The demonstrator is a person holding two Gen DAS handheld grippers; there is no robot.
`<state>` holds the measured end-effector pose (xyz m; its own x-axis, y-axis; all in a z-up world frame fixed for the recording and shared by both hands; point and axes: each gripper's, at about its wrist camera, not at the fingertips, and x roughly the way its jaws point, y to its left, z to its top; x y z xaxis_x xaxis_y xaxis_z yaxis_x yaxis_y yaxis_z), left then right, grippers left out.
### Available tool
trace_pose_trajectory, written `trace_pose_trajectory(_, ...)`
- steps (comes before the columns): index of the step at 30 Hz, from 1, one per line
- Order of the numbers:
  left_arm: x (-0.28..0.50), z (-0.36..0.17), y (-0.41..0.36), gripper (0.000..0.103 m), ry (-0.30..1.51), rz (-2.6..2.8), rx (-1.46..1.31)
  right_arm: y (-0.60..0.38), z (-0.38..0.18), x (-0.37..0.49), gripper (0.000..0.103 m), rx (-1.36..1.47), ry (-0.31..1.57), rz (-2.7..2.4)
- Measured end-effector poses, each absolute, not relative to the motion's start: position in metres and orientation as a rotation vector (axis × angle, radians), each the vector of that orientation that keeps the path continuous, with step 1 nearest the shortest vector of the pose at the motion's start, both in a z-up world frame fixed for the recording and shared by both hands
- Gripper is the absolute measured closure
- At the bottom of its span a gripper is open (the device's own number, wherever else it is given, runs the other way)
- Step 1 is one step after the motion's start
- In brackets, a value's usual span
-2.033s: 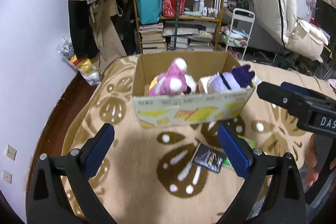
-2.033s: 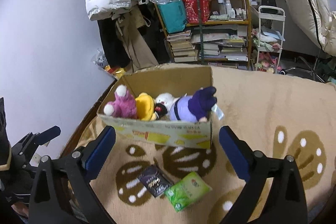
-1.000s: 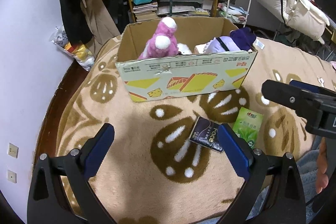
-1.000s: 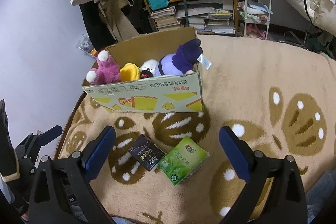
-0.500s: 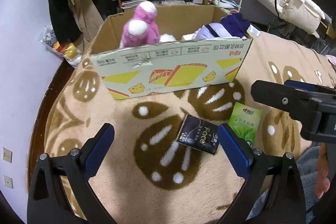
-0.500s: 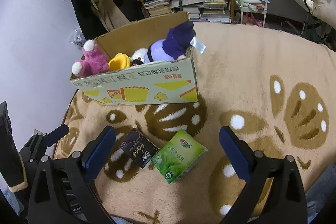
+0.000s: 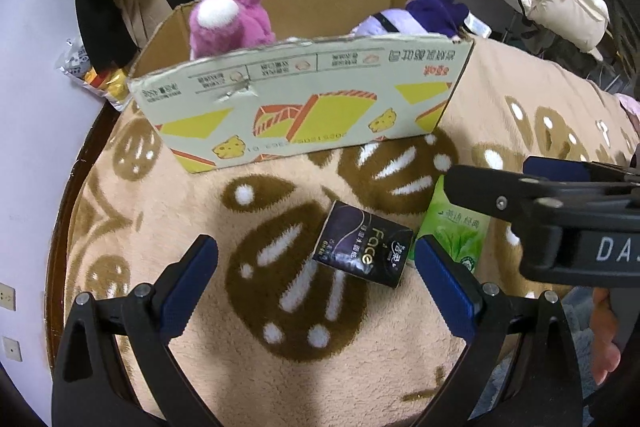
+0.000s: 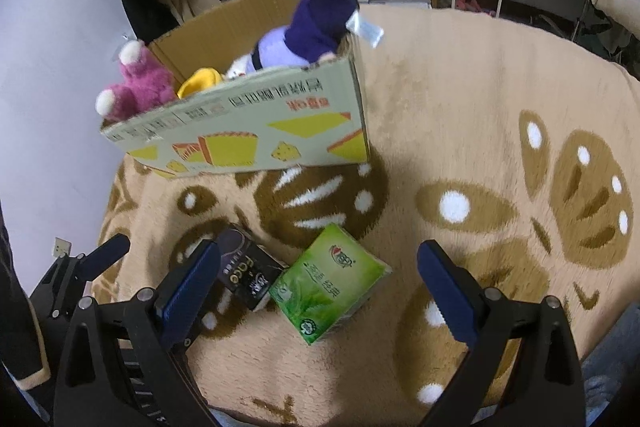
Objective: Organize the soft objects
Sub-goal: 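Lower the left tool onto the black Face pack while the right tool approaches the green pack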
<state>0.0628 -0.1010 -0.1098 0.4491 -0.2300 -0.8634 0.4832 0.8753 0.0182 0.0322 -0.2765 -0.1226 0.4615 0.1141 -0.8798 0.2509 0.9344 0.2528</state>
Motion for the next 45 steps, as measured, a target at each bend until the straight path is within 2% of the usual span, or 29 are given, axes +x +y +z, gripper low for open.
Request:
trace_pose_trajectory(26,0.071,-0.152,-0.117,0.005,1.146,-0.46,0.311,-0.264,-0.171,0.047,0.0,0.413,1.296,-0.075)
trace_pose_trajectory(30,0.072,-0.157,-0.118,0.005,1.157,-0.461,0.319,-0.26,-0.178,0.049,0.008,0.424,1.314,-0.064)
trace_pose_trajectory(40,0.07,-0.167,-0.124,0.006,1.171,-0.459,0.338,-0.252,-0.192,0.056,0.014,0.43,1.356,-0.061)
trace_pose_trajectory(42,0.071,-0.168,-0.125,0.006,1.171,-0.461,0.338,-0.255,-0.192,0.056,0.02,0.428,1.353,-0.066)
trace_pose_trajectory(45,0.073,-0.17,-0.125,0.006,1.172,-0.459,0.331,-0.256,-0.192,0.057,0.022,0.435,1.352,-0.067)
